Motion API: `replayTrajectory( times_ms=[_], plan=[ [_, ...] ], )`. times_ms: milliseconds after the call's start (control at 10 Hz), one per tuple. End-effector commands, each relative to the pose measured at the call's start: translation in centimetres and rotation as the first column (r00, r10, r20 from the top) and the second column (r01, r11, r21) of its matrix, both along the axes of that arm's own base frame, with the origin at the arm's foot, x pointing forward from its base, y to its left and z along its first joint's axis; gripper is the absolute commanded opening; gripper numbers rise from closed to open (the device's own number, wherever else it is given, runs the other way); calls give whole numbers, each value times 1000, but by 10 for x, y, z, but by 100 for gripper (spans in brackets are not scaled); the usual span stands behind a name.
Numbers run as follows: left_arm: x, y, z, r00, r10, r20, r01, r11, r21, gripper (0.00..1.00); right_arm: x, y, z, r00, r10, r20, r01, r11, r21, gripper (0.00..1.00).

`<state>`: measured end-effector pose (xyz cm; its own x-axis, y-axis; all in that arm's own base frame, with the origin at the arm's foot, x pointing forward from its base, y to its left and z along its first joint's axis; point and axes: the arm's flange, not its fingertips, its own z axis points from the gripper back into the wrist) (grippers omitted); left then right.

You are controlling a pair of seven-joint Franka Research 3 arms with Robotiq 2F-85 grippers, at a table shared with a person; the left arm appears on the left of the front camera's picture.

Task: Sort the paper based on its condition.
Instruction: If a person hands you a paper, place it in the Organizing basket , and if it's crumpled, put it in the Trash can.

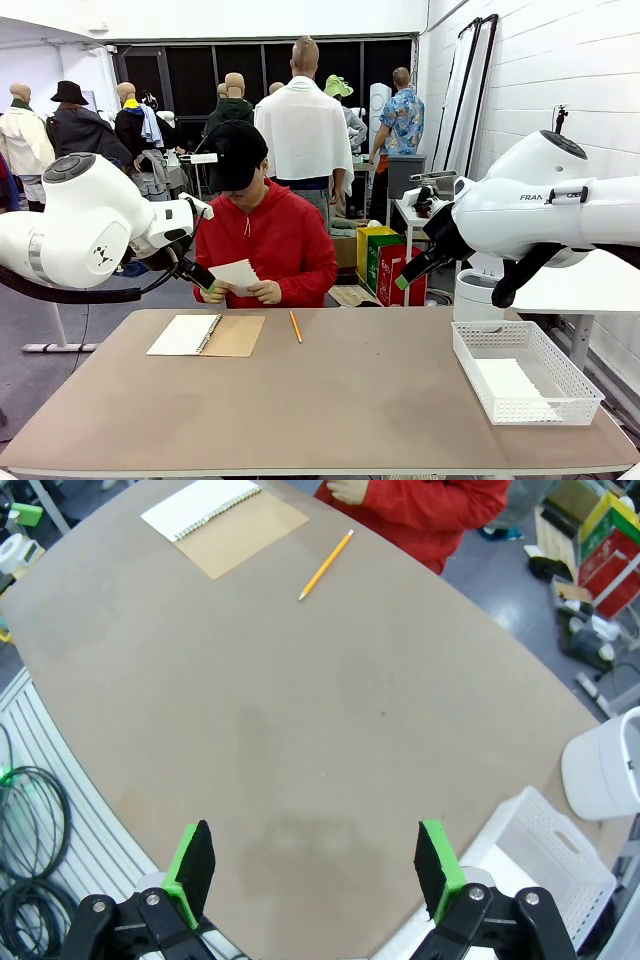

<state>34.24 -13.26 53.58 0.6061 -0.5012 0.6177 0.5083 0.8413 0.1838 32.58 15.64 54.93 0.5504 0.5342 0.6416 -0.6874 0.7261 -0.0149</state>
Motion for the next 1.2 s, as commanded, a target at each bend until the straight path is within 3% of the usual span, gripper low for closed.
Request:
replayTrajectory(
  times_ms=[0, 1100],
  plan=[
    [0, 0, 0, 1000, -3, 5, 3, 1000, -2, 100, -1, 0, -1, 1000, 15, -3, -15, 1000, -6, 100],
    [0, 0, 0, 1000, -3, 5, 3, 1000, -2, 100, -1, 0, -1, 1000, 15, -3, -15, 1000, -6, 100]
  ],
)
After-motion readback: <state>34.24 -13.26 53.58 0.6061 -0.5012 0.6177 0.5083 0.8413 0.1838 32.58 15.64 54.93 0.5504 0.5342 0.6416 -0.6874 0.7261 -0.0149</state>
